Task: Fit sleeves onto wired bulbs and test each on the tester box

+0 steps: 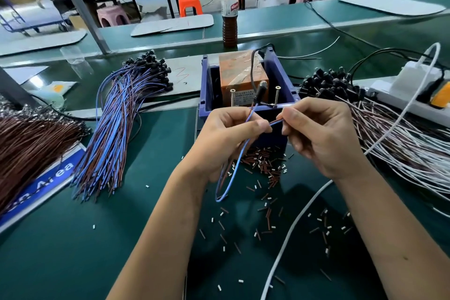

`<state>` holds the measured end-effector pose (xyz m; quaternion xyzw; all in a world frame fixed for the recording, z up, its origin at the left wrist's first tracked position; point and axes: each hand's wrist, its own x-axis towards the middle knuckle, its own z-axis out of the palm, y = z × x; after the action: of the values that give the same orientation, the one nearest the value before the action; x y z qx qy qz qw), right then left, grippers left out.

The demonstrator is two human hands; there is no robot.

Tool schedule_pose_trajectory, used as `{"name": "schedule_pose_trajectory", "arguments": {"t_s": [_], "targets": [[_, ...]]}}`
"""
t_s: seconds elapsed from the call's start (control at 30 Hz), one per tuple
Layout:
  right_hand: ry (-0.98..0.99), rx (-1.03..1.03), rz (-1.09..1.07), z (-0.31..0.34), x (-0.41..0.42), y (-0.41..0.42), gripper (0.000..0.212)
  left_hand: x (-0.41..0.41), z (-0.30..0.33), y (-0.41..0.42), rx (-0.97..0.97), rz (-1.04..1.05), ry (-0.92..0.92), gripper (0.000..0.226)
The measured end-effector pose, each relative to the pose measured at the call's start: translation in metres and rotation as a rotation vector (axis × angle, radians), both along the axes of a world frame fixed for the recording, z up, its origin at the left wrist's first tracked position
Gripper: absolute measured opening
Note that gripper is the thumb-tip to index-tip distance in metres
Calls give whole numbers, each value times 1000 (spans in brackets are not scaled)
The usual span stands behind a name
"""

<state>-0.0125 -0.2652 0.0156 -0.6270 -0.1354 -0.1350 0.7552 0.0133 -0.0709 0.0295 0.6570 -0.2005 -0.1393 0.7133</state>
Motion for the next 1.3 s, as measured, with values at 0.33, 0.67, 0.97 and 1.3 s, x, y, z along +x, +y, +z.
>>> {"name": "schedule_pose_trajectory", "arguments": {"t_s": [0.33, 0.67, 0.97, 1.3], "targets": [[-22, 125, -44, 4, 2, -19, 21, -2, 5, 6, -67, -61, -35, 14], [-18, -8, 145, -3, 0, -6, 15, -2, -1, 0, 33, 1, -131, 13], [-35, 112, 57, 1, 2, -19, 20, -3, 3, 3, -113, -9, -84, 11], [29, 156, 124, -7, 0, 15, 10, -11, -10, -27, -115, 274, -284, 23]]}}
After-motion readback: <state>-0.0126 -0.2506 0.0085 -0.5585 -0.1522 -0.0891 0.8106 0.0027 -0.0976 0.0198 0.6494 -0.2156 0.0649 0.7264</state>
